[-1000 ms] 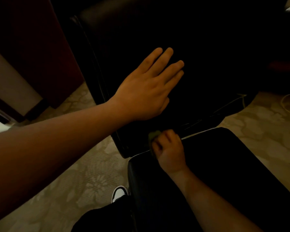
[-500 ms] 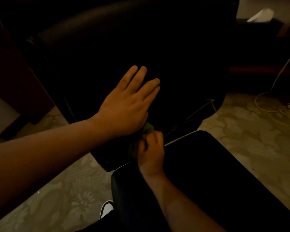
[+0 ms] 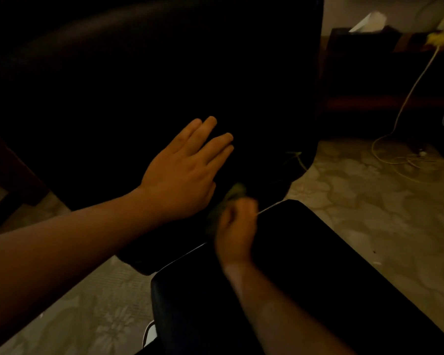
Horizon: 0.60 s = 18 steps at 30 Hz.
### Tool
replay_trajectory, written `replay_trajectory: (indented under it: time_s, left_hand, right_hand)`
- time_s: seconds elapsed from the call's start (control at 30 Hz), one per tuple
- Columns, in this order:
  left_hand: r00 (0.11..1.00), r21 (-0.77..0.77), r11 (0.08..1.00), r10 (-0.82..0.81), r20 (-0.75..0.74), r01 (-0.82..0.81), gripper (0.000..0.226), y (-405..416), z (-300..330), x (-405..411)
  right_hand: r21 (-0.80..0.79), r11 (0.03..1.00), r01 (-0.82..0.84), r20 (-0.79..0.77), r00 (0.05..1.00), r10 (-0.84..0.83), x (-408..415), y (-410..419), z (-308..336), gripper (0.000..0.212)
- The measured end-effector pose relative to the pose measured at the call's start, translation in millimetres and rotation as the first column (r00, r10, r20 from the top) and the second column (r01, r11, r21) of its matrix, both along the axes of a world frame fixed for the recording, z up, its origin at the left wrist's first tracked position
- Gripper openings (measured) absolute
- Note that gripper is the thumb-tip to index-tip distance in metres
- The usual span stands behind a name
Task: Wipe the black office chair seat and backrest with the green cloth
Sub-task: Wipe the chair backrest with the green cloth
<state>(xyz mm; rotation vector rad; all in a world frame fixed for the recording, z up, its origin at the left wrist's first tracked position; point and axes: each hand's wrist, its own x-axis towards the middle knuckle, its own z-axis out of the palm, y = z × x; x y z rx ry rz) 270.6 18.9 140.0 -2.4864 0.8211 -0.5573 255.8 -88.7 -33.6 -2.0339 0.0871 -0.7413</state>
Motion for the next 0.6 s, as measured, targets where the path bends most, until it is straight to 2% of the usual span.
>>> replay_trajectory:
  time_s: [0.03, 0.07, 0.13, 0.27, 0.33, 0.43, 0.53, 0.6]
  left_hand:
    - [1.000, 0.011, 1.000, -0.016, -0.010, 0.016, 0.073, -4.8, -4.8, 1.8]
    - [0.999, 0.012, 0.999, -0.034, -0.017, 0.034, 0.072, -8.4, -9.1, 4.0]
    - [0.998, -0.003, 0.998, -0.065, -0.014, 0.065, 0.070, -9.3, -13.2, 7.9]
    - [0.997, 0.011, 0.997, -0.082, -0.008, 0.082, 0.069, -4.7, -14.5, 10.1]
    - [0.998, 0.029, 0.997, -0.066, -0.004, 0.067, 0.069, -6.8, -15.3, 11.5]
    - [0.998, 0.026, 0.998, -0.059, 0.003, 0.059, 0.069, -8.3, -16.5, 13.5]
    - [0.997, -0.017, 0.997, -0.072, 0.009, 0.072, 0.068, -9.7, -17.1, 14.4]
    - [0.997, -0.027, 0.997, -0.072, 0.024, 0.073, 0.068, -15.8, -18.5, 15.9]
  right_hand:
    - [-0.067, 0.988, -0.140, -0.034, 0.990, 0.138, -19.6, 20.3, -18.9, 0.012]
    - [-0.067, 0.968, -0.241, -0.081, 0.969, 0.235, -33.5, 33.1, -32.3, 0.010]
    - [0.005, 0.967, -0.255, -0.109, 0.961, 0.254, -33.9, 36.1, -43.8, 0.012]
    - [0.075, 0.997, 0.004, -0.066, 0.998, 0.001, 15.1, -18.6, -11.9, 0.021]
    - [0.133, 0.978, 0.160, -0.100, 0.984, -0.147, 40.1, -55.5, 10.0, 0.025]
    - [0.255, 0.917, 0.306, -0.058, 0.952, -0.301, 71.4, -102.6, 36.5, 0.019]
    - [0.369, 0.848, 0.379, -0.041, 0.919, -0.393, 80.9, -114.2, 52.0, 0.017]
    - [0.297, 0.913, 0.281, 0.020, 0.954, -0.300, 67.1, -87.7, 51.7, 0.020]
